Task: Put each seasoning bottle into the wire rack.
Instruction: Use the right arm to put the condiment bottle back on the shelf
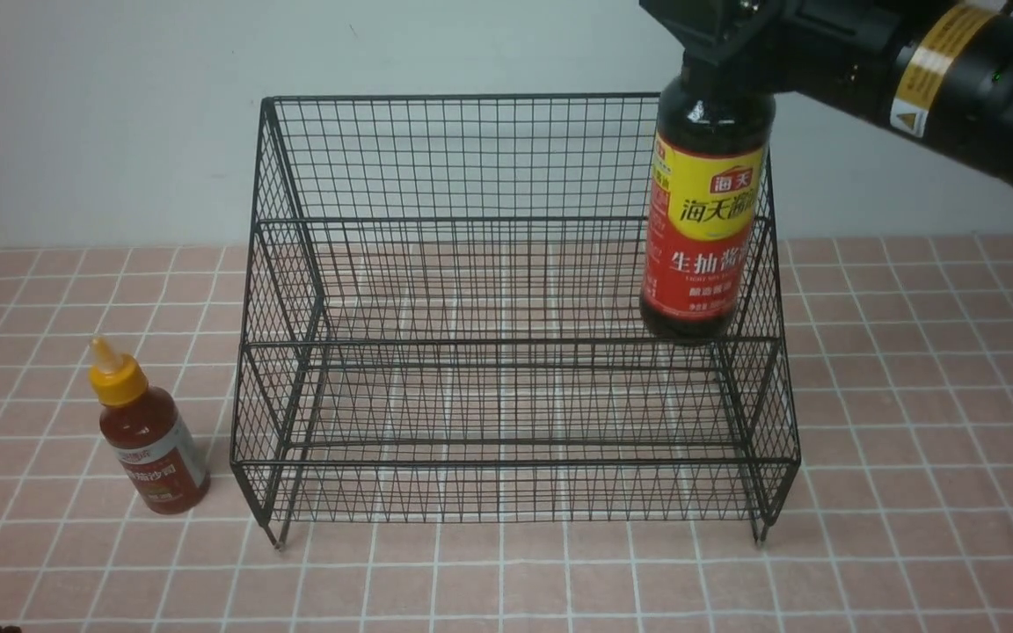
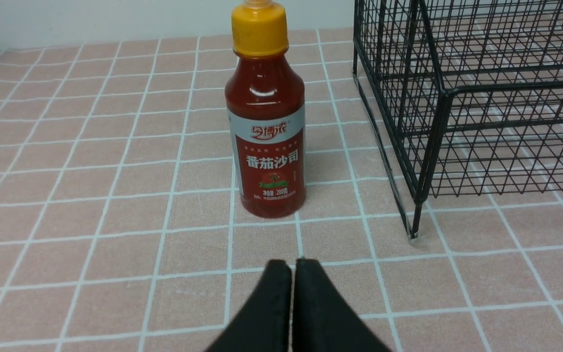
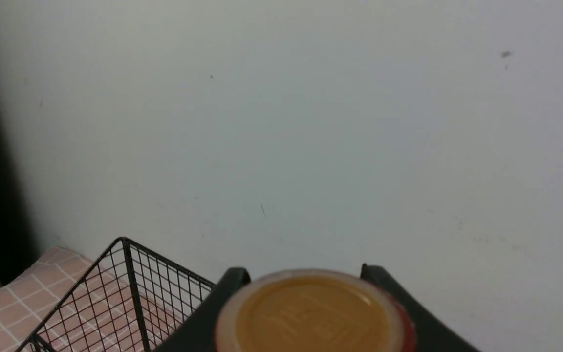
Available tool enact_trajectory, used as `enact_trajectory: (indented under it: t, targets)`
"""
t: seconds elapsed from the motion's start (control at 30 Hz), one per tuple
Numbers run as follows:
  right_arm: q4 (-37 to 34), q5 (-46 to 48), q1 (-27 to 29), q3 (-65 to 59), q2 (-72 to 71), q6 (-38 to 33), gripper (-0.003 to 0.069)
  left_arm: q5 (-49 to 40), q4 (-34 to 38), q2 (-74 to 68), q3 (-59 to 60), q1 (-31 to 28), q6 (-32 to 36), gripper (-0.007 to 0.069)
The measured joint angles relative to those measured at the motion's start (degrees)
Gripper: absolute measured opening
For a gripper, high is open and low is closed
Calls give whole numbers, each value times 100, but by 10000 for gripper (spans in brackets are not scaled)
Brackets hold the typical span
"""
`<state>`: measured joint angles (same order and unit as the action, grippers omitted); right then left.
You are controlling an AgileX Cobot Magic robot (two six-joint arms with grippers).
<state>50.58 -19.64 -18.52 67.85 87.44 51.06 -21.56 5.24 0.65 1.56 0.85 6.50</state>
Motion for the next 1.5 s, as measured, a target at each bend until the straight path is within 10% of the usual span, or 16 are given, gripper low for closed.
enact_trajectory:
  t: [0.67,1.5]
  targets:
    - [2414,203,0,0,331,1967,269,0,0,0,0,0,0,-10]
    - [2562,-65,0,27,816,2630,269,0,0,0,0,0,0,-10]
